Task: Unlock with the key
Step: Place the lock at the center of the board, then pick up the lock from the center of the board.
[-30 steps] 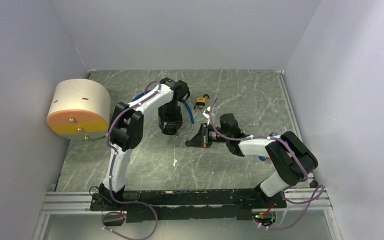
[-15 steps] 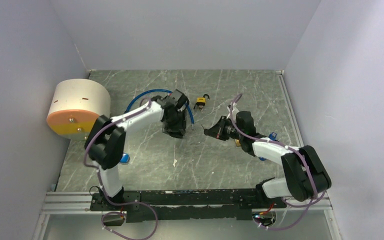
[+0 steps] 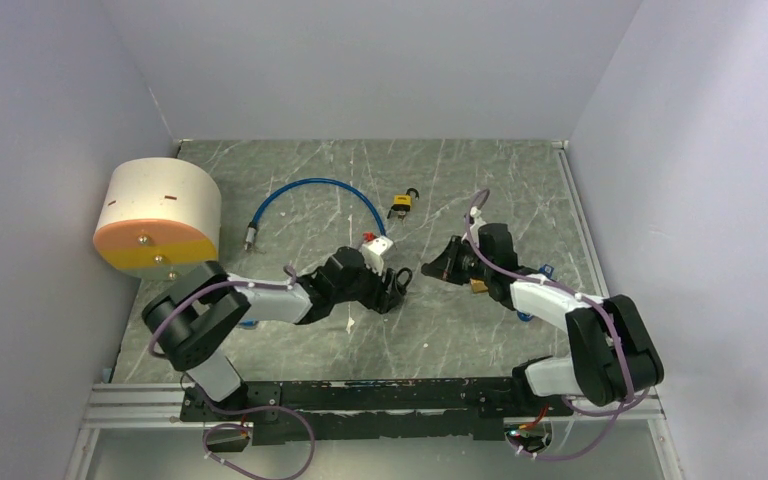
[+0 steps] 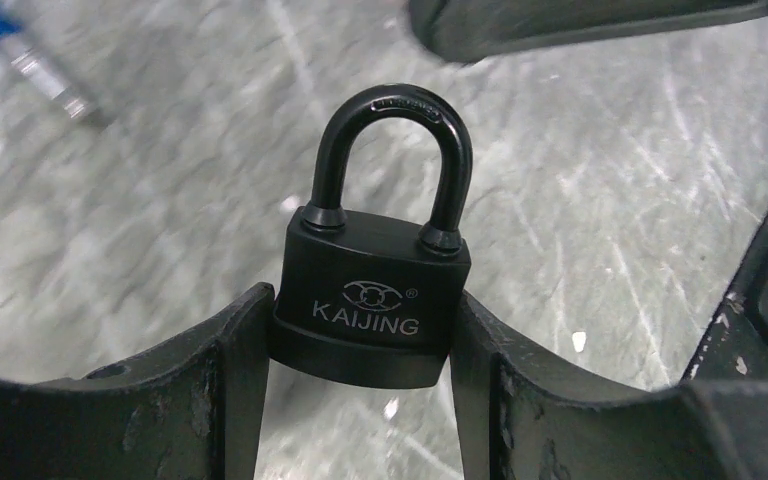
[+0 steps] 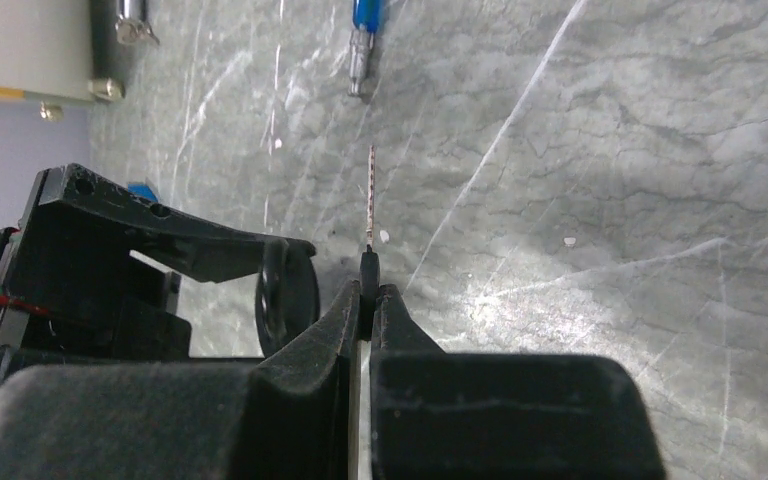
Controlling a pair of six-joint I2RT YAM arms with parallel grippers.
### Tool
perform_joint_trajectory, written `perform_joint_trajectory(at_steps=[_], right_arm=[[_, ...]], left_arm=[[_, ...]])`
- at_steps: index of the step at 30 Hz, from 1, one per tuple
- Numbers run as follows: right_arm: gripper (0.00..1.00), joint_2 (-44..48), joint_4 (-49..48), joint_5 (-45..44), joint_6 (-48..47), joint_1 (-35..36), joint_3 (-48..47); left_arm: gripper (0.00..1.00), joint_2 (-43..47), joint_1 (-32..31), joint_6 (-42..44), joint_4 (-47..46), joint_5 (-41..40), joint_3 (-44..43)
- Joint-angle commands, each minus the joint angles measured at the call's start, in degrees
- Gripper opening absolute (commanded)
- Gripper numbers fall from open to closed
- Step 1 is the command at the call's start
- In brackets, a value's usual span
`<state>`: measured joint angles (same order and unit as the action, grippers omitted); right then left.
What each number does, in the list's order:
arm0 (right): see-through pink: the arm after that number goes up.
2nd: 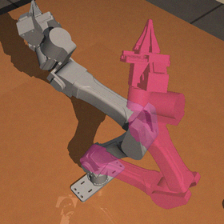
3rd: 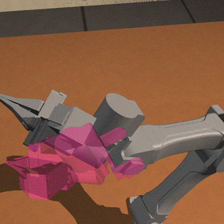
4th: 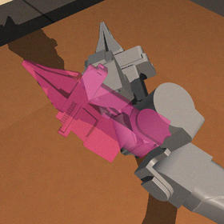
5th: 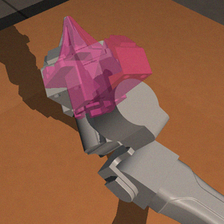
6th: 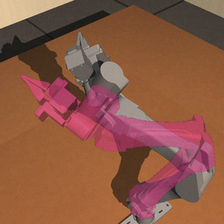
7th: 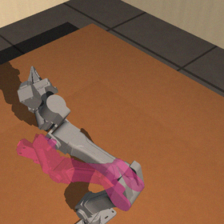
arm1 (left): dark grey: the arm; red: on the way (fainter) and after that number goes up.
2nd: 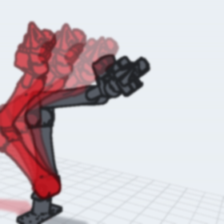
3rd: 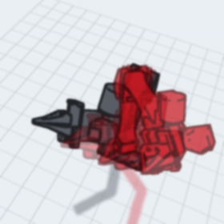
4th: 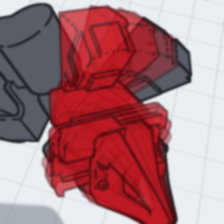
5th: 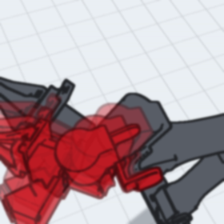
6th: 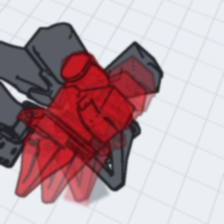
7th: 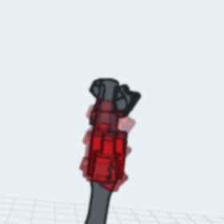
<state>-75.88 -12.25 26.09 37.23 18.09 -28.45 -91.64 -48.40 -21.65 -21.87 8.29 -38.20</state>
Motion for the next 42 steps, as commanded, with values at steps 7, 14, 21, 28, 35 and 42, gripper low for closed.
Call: perform_joint_trajectory(at_steps=[7, 14, 21, 28, 35, 42], right_arm=[[0.00, -4.80, -0.45, 4.92, -5.21, -0.02, -2.75], [0.00, -3.78, -0.58, 4.96, -5.26, 0.75, -2.58], [0.00, -2.67, -0.14, 4.80, -4.65, 2.14, -2.12], [0.00, 0.37, 2.14, 3.68, -3.71, 4.12, -1.90], [0.00, 1.94, 2.31, 4.22, -3.35, 4.99, -1.56], [0.00, 4.56, 7.67, -3.98, -1.08, 4.93, -1.94]], left_arm=[[0.28, -10.16, -2.05, 6.20, -37.13, 7.07, -0.78], [0.46, -13.85, -3.05, 9.64, -34.70, 6.42, -1.71], [0.85, -15.23, -4.03, 12.49, -30.62, 3.66, -2.18], [0.94, -13.67, -5.82, 13.52, -24.38, -3.11, -3.27], [0.94, -10.52, -9.02, 9.89, -16.93, -13.93, -4.37], [0.94, -7.55, -10.18, 4.52, -10.70, -19.74, -5.87]])
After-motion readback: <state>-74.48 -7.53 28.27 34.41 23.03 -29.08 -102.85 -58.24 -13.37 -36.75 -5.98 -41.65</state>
